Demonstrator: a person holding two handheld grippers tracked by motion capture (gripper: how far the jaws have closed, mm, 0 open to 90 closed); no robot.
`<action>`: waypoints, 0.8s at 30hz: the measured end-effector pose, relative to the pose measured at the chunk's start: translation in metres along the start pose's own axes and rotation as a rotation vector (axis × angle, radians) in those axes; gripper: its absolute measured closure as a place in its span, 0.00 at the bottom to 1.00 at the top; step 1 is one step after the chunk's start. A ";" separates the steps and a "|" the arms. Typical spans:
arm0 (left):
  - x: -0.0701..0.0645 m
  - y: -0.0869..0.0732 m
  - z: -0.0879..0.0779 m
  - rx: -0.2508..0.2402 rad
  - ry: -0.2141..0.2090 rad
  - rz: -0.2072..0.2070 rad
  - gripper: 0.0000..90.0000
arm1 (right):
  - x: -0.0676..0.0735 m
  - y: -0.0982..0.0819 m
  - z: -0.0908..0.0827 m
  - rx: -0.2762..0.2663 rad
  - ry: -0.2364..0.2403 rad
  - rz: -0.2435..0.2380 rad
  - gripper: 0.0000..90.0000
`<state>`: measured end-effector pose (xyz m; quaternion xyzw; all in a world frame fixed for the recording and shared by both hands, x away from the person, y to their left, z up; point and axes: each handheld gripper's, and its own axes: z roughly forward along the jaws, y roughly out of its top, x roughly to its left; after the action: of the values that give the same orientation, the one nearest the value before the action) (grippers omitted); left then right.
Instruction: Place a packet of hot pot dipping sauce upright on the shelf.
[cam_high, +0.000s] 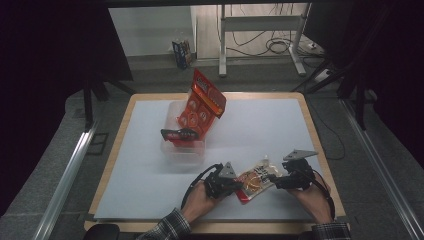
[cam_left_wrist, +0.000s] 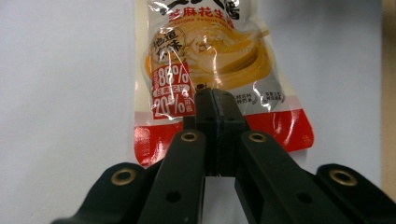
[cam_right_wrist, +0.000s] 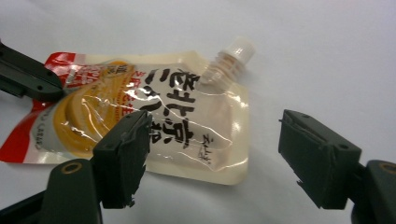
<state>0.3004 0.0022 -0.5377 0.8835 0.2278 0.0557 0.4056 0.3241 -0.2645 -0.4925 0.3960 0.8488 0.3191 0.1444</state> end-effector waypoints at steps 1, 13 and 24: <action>-0.001 0.000 0.000 0.001 0.008 0.004 1.00 | 0.000 0.000 0.001 0.004 0.006 0.004 0.27; -0.001 -0.001 -0.002 0.015 0.003 0.019 1.00 | -0.015 -0.003 0.023 0.046 0.206 0.155 0.32; -0.002 0.000 -0.003 0.031 0.007 0.037 1.00 | -0.027 -0.003 0.029 0.029 0.309 0.226 0.48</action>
<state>0.2977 0.0034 -0.5359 0.8935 0.2137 0.0627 0.3900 0.3542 -0.2741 -0.5161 0.4373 0.8154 0.3782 -0.0302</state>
